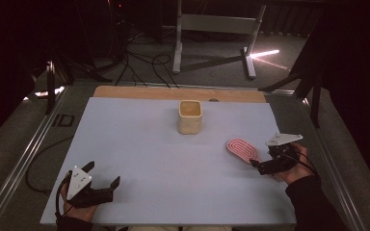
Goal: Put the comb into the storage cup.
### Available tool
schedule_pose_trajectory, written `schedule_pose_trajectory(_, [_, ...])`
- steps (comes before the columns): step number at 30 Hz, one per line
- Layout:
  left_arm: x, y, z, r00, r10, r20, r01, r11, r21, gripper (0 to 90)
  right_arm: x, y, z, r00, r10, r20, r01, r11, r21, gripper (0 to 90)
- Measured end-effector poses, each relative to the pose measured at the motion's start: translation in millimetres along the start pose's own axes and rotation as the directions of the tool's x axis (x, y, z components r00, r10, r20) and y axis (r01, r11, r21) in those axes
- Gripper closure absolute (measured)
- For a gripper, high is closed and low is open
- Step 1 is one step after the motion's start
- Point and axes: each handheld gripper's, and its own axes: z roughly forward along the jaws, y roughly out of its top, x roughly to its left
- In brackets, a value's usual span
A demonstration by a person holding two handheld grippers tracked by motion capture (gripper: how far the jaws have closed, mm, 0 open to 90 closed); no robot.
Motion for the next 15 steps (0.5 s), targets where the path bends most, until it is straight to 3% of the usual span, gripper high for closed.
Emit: schedule_pose_trajectory(15, [-0.6,-0.2,0.7,1.0000,0.004,0.001,-0.004,1.0000,0.003,0.2,-15.3,-2.5,15.3,0.9998,0.019,-0.011,-0.017,0.995,0.097,8.9])
